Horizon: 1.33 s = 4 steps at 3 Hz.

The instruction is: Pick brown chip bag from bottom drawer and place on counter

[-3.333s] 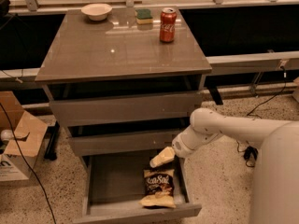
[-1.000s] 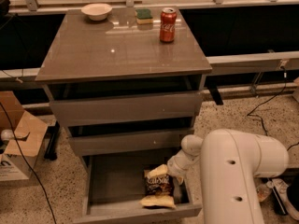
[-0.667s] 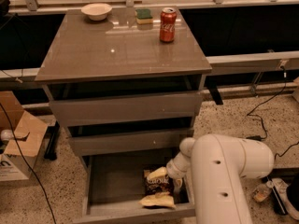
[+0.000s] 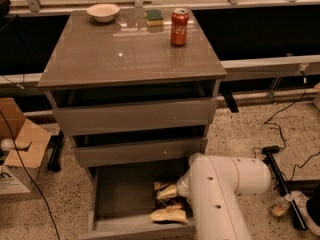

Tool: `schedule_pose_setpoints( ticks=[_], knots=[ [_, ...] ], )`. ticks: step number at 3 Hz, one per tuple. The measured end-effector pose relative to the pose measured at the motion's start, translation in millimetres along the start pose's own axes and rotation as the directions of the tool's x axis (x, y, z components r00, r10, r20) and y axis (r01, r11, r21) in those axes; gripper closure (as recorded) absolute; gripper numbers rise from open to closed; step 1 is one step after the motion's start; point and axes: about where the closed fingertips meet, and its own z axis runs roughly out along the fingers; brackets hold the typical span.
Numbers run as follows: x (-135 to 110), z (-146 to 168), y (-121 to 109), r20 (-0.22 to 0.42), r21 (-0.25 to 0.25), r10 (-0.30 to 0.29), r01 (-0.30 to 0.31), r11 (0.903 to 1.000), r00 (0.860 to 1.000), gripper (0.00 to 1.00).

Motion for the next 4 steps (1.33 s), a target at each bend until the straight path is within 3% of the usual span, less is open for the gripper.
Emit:
schedule_pose_setpoints(
  ticks=[1,2,4],
  knots=[
    [0.8,17.6,-8.6,-0.038,0.005,0.029,-0.029,0.9996,0.999,0.14],
    [0.2,23.0,-10.5,-0.046,-0.001,0.038,-0.038,0.9993,0.998,0.38],
    [3.5,10.7,-0.9,-0.001,-0.045,0.026,-0.026,0.9986,1.000,0.83]
  ],
)
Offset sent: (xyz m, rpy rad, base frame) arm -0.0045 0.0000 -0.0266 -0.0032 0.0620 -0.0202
